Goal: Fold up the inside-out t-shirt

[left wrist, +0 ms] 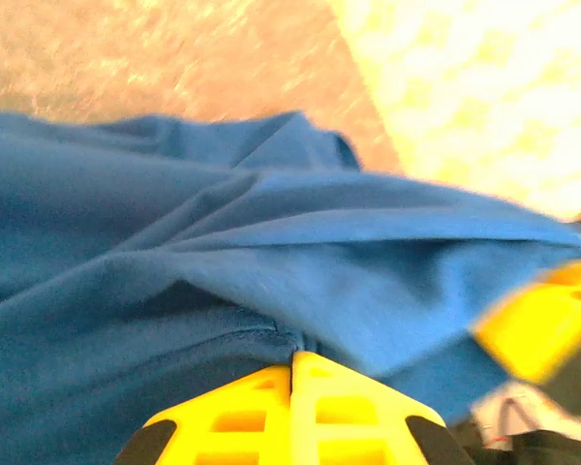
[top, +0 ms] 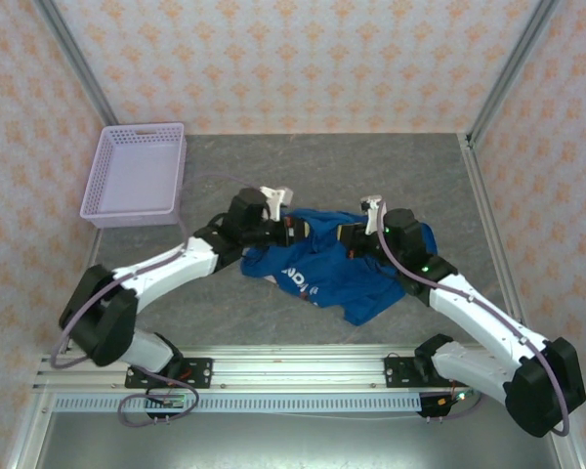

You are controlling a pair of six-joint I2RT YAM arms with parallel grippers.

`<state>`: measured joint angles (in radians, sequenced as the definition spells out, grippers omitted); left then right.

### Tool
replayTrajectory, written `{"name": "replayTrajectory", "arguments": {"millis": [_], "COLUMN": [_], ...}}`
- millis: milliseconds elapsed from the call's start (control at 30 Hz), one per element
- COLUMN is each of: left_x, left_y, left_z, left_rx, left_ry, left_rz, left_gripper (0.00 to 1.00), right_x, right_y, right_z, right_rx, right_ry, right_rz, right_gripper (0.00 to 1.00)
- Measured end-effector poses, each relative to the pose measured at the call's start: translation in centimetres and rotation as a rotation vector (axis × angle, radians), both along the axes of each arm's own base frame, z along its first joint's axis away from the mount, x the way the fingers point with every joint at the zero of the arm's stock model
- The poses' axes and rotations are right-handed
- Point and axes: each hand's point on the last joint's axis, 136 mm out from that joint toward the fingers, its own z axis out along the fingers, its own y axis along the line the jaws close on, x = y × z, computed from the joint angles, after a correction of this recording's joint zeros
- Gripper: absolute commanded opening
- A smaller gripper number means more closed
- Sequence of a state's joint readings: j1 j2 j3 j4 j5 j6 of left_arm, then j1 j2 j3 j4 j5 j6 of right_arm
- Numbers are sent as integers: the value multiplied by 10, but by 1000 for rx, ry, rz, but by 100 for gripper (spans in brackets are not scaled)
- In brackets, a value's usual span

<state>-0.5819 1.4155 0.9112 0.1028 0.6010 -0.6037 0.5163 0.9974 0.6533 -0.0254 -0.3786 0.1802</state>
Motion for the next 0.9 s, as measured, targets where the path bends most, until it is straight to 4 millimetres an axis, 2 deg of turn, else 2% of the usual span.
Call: {"name": "replayTrajectory", "arguments": {"millis": [67, 133, 233, 300, 467, 567, 733, 833, 900], "left_x": [-6, -12, -18, -21, -26, -27, -28, -30, -31], "left_y": [5, 8, 10, 9, 9, 9, 9, 9, 9], "left_z": [26, 42, 53, 52, 48, 45, 39, 35, 34], "left_rx": [-63, -107, -152, -163, -166, -157, -135, -118, -110], "left_ry": [-15, -18, 4, 29, 71, 77, 80, 84, 85], "left_rz": [-10, -24, -45, -55, -70, -73, -88, -97, -104], "left_gripper": [0, 0, 0, 0, 0, 0, 0, 0, 0], "right_x": [4, 6, 13, 19, 32, 37, 23, 8, -1], "right_y": [-8, -13, -15, -15, -28, -38, -43, -30, -18], "right_z": [-4, -5, -2, 2, -1, 0, -2, 6, 11], "right_rx": [-55, -99, -156, -181, -286, -357, -434, -460, -481], "right_ry": [-13, -26, -45, -56, -8, 22, 31, -31, -81], "right_rz": [-35, -57, -83, -99, -191, -235, -188, -89, -18], "right_gripper": [0, 2, 2, 3, 28, 38, 51, 64, 69]}}
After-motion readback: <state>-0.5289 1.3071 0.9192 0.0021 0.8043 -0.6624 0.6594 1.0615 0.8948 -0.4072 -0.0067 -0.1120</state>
